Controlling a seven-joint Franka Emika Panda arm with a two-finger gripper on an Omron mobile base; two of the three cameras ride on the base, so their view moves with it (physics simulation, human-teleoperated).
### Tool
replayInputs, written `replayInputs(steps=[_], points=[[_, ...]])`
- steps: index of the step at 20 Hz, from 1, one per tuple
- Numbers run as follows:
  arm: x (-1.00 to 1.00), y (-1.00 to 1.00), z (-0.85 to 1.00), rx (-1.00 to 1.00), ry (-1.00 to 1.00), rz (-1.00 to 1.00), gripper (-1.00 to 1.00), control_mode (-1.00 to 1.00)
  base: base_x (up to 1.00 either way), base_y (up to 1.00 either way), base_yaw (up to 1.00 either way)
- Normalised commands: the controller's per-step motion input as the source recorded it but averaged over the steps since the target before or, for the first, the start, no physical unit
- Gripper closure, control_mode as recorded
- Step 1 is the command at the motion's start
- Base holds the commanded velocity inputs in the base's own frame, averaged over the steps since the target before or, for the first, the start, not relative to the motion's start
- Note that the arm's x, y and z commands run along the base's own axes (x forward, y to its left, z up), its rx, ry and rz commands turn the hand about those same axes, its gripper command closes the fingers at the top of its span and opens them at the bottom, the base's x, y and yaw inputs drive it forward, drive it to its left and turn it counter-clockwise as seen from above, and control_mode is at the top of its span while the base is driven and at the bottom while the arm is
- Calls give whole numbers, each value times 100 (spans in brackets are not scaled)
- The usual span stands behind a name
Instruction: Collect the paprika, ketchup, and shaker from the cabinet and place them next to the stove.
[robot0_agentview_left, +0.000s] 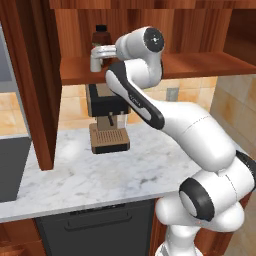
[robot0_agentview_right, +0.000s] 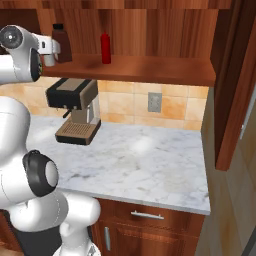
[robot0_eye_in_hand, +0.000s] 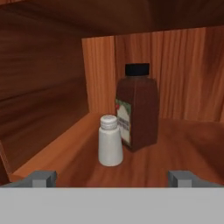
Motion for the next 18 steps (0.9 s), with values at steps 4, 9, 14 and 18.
replayInputs(steps=[4, 9, 14, 18], points=[[37, 19, 0, -3, 6, 0, -100, -100, 0, 0, 0], [39, 17, -1, -4, 5, 0, -100, -100, 0, 0, 0], [31, 17, -2, -2, 4, 0, -100, -100, 0, 0, 0], [35, 19, 0, -1, 8, 0, -100, -100, 0, 0, 0]])
